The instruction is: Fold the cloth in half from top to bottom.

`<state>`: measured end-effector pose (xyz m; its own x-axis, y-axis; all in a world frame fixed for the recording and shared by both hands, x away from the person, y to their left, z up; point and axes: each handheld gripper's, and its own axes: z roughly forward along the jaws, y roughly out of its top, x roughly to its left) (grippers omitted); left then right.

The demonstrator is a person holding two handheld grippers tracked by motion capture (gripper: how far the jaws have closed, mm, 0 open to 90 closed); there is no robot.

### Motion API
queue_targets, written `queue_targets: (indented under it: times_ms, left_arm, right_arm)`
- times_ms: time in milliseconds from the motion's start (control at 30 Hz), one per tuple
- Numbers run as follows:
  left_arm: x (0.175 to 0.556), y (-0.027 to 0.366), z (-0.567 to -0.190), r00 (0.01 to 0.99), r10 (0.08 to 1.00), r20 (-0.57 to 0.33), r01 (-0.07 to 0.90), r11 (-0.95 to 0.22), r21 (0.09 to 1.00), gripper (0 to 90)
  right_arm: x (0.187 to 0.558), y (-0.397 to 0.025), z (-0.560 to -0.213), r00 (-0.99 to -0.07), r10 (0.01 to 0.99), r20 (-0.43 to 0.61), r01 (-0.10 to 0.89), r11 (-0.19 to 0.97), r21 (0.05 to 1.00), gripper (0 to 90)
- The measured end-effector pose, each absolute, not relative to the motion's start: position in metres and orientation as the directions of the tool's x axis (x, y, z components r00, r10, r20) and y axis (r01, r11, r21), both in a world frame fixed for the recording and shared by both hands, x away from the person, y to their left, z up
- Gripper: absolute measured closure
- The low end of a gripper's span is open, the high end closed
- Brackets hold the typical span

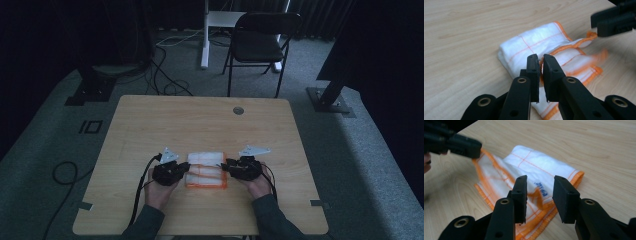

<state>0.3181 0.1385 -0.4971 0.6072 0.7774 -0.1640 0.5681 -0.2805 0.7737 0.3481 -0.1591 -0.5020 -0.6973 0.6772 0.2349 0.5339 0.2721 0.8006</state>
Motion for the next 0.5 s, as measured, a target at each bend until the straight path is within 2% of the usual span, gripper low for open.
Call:
queue_targets:
  times_ms: [233, 500]
  left_arm:
    - [0.307, 0.145, -0.509, 0.603, 0.774, -0.195, 0.588, -0.266, 0.764, 80.7]
    - [0.301, 0.149, -0.525, 0.603, 0.776, -0.183, 0.609, -0.3, 0.734, 80.7]
  right_arm:
    - [0.347, -0.156, -0.506, -0.697, 0.677, 0.237, 0.54, 0.278, 0.794, 63.3]
    - [0.345, -0.147, -0.517, -0.703, 0.674, 0.226, 0.554, 0.32, 0.769, 62.4]
